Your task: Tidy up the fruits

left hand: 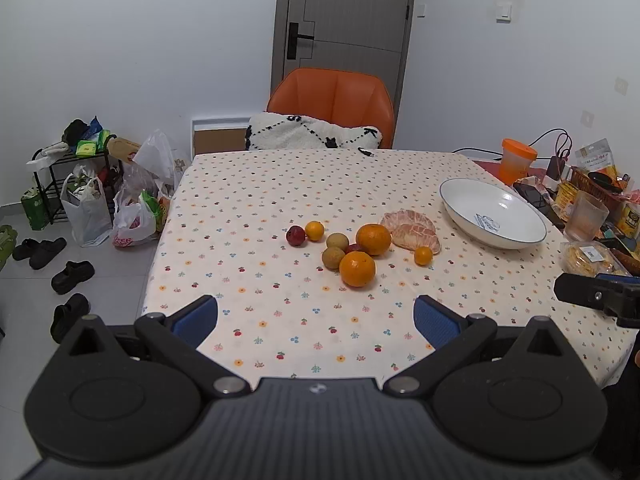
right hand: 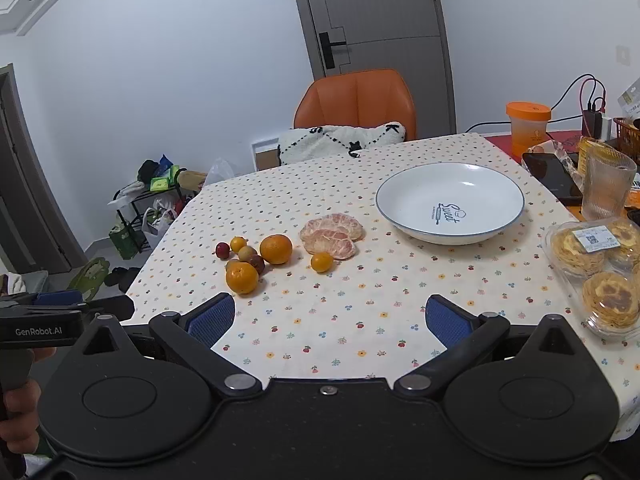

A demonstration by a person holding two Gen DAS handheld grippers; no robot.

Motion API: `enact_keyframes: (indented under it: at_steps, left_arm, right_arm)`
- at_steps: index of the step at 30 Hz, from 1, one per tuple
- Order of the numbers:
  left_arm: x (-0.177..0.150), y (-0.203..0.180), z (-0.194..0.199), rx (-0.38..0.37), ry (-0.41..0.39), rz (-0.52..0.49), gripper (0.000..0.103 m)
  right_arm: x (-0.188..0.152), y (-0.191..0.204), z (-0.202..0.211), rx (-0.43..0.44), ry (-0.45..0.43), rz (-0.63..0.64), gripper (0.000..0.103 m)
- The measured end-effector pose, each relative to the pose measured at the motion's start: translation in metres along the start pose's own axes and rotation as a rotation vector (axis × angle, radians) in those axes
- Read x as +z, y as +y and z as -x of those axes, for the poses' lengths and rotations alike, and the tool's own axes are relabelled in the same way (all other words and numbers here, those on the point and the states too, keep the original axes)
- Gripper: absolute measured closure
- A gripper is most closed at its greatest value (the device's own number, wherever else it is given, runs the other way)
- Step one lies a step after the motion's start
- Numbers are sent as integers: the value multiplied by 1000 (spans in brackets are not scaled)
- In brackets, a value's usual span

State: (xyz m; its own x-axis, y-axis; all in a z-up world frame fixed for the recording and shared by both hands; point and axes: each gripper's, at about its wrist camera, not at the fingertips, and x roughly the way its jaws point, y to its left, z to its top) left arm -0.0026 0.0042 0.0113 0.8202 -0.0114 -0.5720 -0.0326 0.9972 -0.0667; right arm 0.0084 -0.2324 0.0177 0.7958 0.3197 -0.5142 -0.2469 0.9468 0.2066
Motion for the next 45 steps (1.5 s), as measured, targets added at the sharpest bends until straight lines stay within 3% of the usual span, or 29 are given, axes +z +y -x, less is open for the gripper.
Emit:
enact_keyframes:
  at_steps: [29, 45]
  left_arm:
    - [-1, -1, 0, -8, -1, 2, 0]
    - [22, -1, -28, -24, 17, 26, 0]
  right_arm:
    - [0, 4, -1, -14, -3, 37, 0]
    - [18, -5, -35, -15, 28, 45, 0]
